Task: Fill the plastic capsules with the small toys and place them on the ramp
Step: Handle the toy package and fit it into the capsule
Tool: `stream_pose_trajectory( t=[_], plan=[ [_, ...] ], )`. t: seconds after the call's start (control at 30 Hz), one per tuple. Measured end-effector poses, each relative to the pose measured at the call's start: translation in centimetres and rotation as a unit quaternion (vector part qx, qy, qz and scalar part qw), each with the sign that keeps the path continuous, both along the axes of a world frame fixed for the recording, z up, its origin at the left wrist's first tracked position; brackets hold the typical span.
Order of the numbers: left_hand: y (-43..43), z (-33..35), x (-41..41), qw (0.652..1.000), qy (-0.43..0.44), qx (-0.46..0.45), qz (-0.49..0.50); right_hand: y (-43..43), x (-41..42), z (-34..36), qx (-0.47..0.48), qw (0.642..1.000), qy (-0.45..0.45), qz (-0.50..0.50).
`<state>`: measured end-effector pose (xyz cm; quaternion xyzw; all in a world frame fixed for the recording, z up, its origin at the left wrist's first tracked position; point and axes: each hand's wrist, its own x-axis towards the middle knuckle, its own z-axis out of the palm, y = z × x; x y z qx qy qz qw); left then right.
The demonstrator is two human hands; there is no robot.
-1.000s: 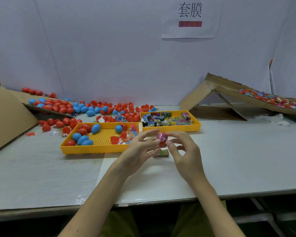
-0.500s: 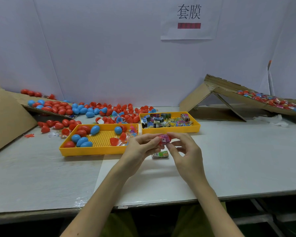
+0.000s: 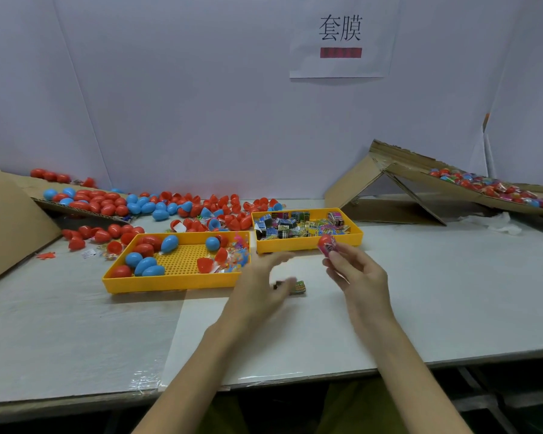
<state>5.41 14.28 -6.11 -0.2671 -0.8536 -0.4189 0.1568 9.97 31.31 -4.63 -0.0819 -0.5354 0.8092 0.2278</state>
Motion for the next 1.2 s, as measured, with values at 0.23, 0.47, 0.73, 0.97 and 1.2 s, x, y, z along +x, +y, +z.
stream_pose_trajectory(
  t=[0.23, 0.47, 0.73, 0.97, 1.2],
  plan=[
    [0.0, -0.9, -0.3, 0.993, -0.036, -0.112, -0.028, 2.3, -6.0, 4.9, -0.126, 0.969, -0.137, 0.161],
    [-0.1, -0.5, -0.1, 0.993, -0.046, -0.106, -0.037, 6.1, -11.3, 13.2, 0.075, 0.986, -0.141, -0.047],
    [-0.2, -0.4, 0.0, 0.996, -0.070, -0.054, -0.016, 0.0, -4.5, 1.1, 0.464, 0.867, -0.153, 0.102],
    [-0.2, -0.2, 0.0, 0.996, -0.071, -0.041, -0.018, 0.5, -2.9, -0.3, 0.462, 0.863, -0.131, 0.160],
    [-0.2, -0.3, 0.1, 0.997, -0.074, -0.016, -0.022, 0.7, -3.0, -0.6, 0.453, 0.870, -0.124, 0.149]
  ],
)
